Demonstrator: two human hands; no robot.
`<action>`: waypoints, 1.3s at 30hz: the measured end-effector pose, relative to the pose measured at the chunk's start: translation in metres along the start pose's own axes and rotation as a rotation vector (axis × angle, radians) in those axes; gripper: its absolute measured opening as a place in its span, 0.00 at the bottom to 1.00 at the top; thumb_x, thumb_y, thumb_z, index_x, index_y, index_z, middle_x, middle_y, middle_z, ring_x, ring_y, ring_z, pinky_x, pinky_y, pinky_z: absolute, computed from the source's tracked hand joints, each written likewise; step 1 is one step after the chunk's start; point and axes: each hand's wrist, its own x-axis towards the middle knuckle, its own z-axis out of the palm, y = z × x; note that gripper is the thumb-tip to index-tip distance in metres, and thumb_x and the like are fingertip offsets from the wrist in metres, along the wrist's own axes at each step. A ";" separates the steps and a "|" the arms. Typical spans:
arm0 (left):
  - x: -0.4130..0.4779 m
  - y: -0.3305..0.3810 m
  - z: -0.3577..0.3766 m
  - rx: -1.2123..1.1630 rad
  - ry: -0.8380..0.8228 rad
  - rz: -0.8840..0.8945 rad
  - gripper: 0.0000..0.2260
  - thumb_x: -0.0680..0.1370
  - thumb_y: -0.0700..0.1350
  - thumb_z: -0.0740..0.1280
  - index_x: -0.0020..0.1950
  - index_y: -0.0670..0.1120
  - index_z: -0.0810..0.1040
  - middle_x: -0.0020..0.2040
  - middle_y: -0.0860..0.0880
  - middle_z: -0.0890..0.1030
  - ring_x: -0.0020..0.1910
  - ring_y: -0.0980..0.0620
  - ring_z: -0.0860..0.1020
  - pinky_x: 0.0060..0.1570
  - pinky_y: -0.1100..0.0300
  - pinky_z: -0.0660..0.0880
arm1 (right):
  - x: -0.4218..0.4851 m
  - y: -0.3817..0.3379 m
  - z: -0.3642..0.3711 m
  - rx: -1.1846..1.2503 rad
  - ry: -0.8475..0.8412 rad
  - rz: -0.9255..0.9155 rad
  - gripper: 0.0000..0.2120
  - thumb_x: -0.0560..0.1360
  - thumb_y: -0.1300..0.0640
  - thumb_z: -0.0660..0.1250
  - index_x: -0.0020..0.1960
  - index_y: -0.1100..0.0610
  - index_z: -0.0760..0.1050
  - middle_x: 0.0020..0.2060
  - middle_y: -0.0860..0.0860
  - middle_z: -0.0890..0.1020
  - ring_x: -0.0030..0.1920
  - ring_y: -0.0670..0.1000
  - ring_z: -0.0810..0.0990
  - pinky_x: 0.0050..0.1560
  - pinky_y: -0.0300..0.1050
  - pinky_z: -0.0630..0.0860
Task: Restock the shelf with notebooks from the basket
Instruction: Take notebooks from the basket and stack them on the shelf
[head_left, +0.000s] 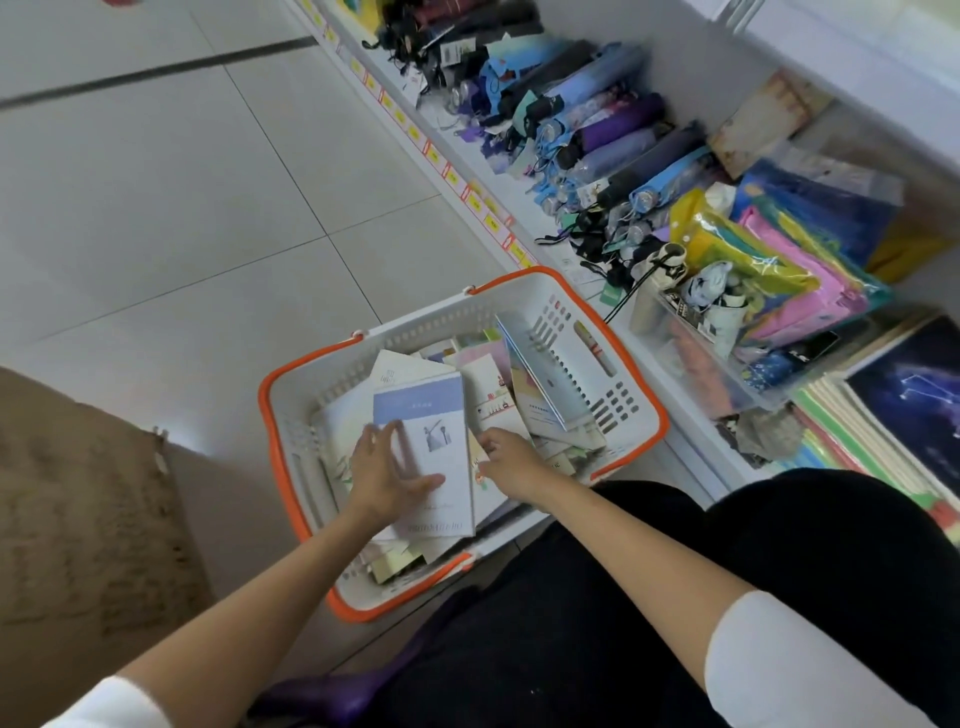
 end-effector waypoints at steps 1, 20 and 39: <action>0.001 0.000 -0.001 -0.103 0.019 -0.099 0.48 0.63 0.56 0.79 0.76 0.48 0.57 0.73 0.45 0.60 0.72 0.42 0.61 0.71 0.45 0.62 | -0.002 -0.004 -0.006 0.020 0.017 -0.015 0.12 0.76 0.65 0.61 0.58 0.55 0.75 0.56 0.52 0.80 0.56 0.54 0.79 0.57 0.55 0.77; 0.005 0.127 -0.036 -1.172 -0.472 -0.053 0.17 0.79 0.53 0.64 0.64 0.47 0.77 0.59 0.44 0.81 0.56 0.45 0.81 0.55 0.46 0.78 | -0.043 -0.014 -0.112 0.189 0.503 -0.164 0.19 0.77 0.63 0.57 0.67 0.57 0.73 0.61 0.53 0.79 0.61 0.55 0.77 0.60 0.48 0.74; -0.087 0.422 -0.016 -1.031 -0.610 0.382 0.23 0.69 0.30 0.70 0.64 0.36 0.71 0.53 0.37 0.81 0.42 0.41 0.83 0.33 0.52 0.80 | -0.232 0.041 -0.267 0.838 0.820 -0.317 0.21 0.76 0.64 0.65 0.65 0.47 0.71 0.57 0.51 0.81 0.53 0.56 0.82 0.45 0.59 0.82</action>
